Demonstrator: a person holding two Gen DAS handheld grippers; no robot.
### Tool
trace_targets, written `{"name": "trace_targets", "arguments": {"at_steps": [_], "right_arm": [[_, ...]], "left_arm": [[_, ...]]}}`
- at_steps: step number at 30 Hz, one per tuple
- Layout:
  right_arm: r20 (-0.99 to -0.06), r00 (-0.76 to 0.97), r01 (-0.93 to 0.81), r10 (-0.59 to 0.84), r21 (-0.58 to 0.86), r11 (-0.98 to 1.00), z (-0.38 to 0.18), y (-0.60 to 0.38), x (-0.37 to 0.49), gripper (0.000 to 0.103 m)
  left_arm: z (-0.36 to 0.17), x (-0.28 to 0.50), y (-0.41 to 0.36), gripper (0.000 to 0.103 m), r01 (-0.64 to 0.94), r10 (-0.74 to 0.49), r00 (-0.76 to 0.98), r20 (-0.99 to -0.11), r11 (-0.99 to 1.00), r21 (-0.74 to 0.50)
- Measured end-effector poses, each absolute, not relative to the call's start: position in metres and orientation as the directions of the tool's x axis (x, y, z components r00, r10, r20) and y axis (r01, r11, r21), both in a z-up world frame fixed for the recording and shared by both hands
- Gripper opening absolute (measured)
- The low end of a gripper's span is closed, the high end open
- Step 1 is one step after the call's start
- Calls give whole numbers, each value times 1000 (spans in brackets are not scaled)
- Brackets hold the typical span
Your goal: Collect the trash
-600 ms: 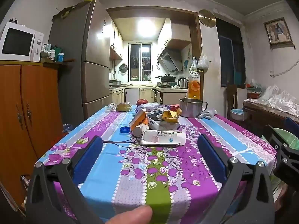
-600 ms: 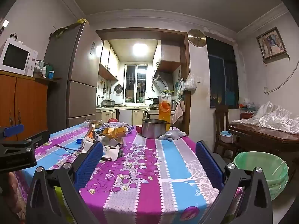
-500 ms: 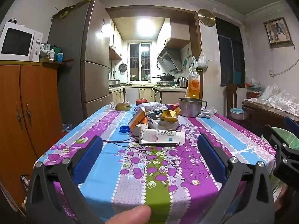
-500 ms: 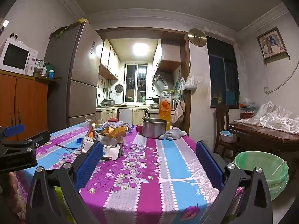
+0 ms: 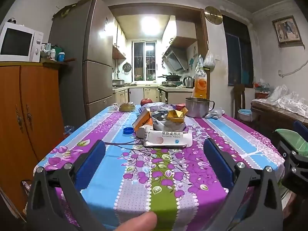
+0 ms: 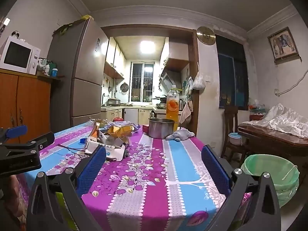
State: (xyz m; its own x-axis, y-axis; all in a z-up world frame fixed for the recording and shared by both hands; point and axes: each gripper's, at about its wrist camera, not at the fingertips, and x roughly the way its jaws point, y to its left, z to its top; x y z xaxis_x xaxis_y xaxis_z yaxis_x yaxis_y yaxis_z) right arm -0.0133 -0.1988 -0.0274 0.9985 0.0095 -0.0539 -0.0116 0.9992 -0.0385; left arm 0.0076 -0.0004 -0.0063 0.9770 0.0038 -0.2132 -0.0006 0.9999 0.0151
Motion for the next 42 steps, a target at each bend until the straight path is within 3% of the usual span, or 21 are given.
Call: {"name": "trace_targets", "arguments": {"at_steps": [42], "right_arm": [[-65,998,-13,11,-34,999,-31,-199,-5,99]], "left_arm": [[-10,16,-3,98,3,2,974,-226,1000,21]]}}
